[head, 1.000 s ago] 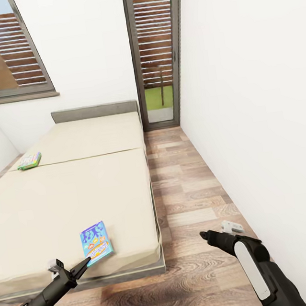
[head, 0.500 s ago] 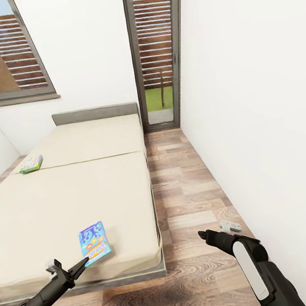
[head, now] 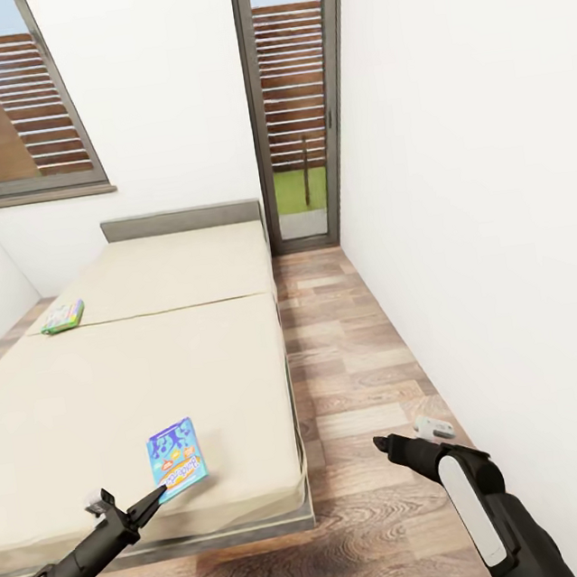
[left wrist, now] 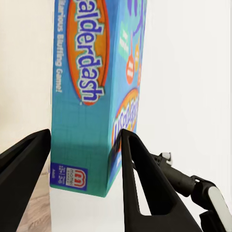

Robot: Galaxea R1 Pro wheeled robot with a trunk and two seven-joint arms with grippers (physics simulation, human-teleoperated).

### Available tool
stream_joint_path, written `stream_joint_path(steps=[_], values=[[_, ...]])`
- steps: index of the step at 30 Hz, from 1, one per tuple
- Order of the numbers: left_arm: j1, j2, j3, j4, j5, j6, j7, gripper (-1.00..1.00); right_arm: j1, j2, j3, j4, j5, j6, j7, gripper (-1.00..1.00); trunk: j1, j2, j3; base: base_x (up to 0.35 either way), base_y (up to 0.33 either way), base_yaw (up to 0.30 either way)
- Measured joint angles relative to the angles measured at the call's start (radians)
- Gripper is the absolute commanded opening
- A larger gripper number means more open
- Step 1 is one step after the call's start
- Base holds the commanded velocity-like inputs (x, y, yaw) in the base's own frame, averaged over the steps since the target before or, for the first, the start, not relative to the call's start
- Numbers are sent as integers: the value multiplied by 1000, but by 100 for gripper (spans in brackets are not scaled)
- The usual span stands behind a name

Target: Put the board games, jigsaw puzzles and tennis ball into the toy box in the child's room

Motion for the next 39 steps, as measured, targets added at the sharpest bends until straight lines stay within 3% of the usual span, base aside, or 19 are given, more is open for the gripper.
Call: stream_joint_path(steps=[39], values=[[0, 3, -2, -22, -3, 3, 1, -100, 0, -4, -1, 3, 2, -43, -3, 100, -150, 273, 186, 0, 0, 0]])
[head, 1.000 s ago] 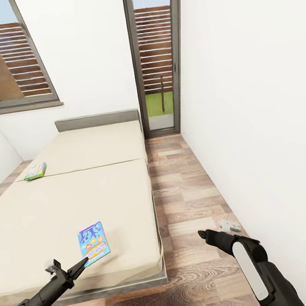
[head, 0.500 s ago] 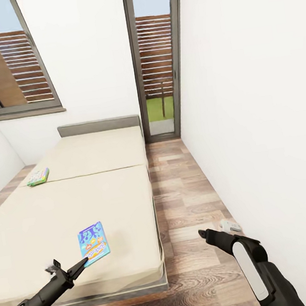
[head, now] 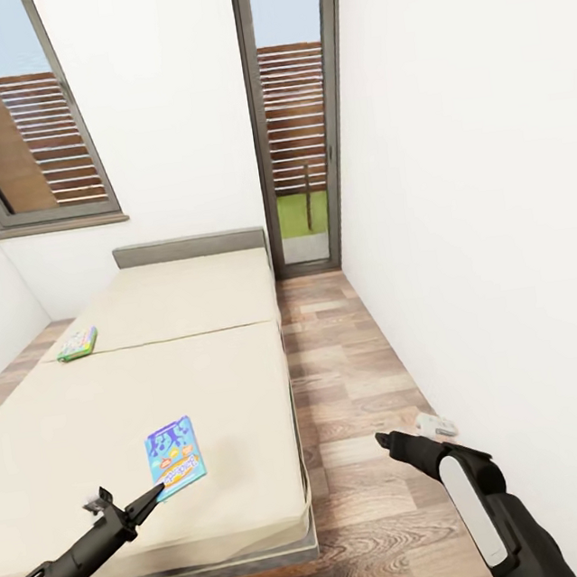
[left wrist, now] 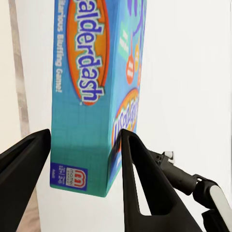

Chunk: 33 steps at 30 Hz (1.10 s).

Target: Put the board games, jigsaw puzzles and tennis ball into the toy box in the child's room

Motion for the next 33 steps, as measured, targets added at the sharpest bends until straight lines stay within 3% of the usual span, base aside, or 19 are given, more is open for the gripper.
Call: stream_joint_path(steps=[9, 33], values=[[0, 14, -4, -7, -1, 6, -5, -100, 0, 2, 1, 0, -1, 0, 0, 100, -34, 63, 43, 0, 0, 0], [0, 14, -12, -7, -2, 8, -5, -100, 0, 5, 1, 28, 0, -3, -1, 100, -127, 231, 157, 0, 0, 0]])
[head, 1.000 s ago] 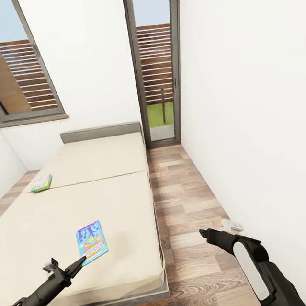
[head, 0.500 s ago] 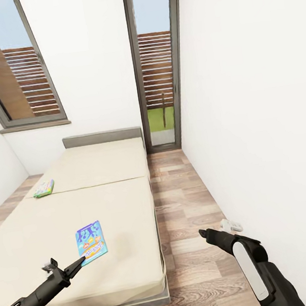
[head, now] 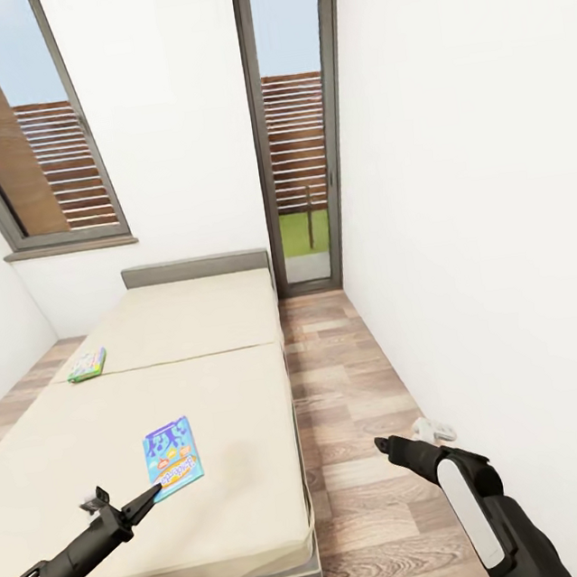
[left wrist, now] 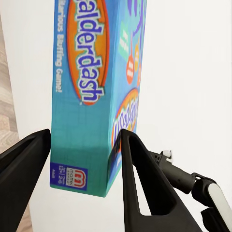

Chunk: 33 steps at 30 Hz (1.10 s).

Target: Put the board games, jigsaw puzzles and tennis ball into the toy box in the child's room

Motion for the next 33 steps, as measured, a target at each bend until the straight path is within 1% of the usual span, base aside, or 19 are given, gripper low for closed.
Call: stream_joint_path(steps=[5, 12, 33], values=[[0, -1, 0, 0, 0, 1, 1, -100, 0, 0, 0, 0, 0, 0, -1, 100, -19, 35, 24, 0, 0, 0], [0, -1, 0, 0, -1, 1, 1, -100, 0, 0, 0, 1, -1, -26, -1, 100, -46, 84, 57, 0, 0, 0], [0, -3, -2, 0, -1, 1, 2, -100, 0, 1, 0, 2, -1, -28, -1, 100, -127, 231, 158, 0, 0, 0]])
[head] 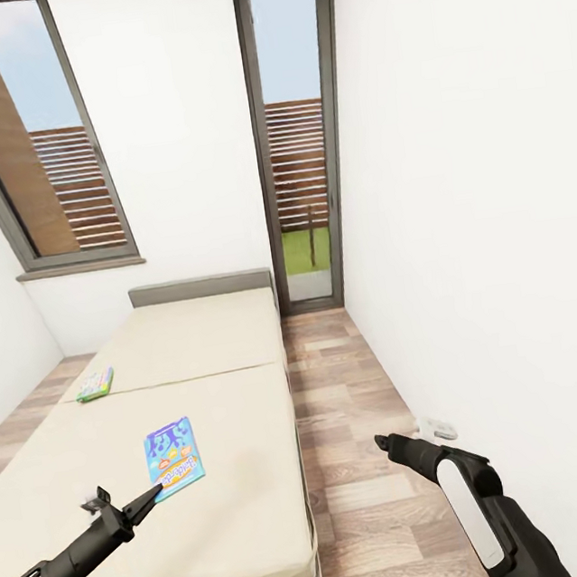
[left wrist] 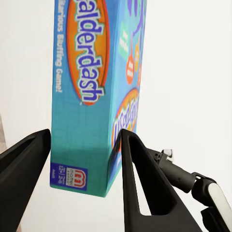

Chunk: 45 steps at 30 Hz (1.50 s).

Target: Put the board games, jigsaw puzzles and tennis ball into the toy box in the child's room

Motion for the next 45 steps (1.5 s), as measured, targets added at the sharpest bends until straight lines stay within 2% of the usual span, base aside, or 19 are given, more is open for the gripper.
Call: stream_joint_path(steps=[23, 32, 45], values=[[0, 2, 1, 0, -2, 0, 7, -100, 0, 1, 0, 13, 1, -2, 0, 100, -88, 161, 110, 0, 0, 0], [0, 1, 1, 0, -2, -1, 7, -100, 0, 1, 27, 14, 1, -5, -1, 100, -123, 224, 153, 0, 0, 0], [0, 0, 1, 0, -2, -3, 7, -100, 0, 1, 30, 15, 0, -15, -2, 100, -173, 315, 215, 0, 0, 0]])
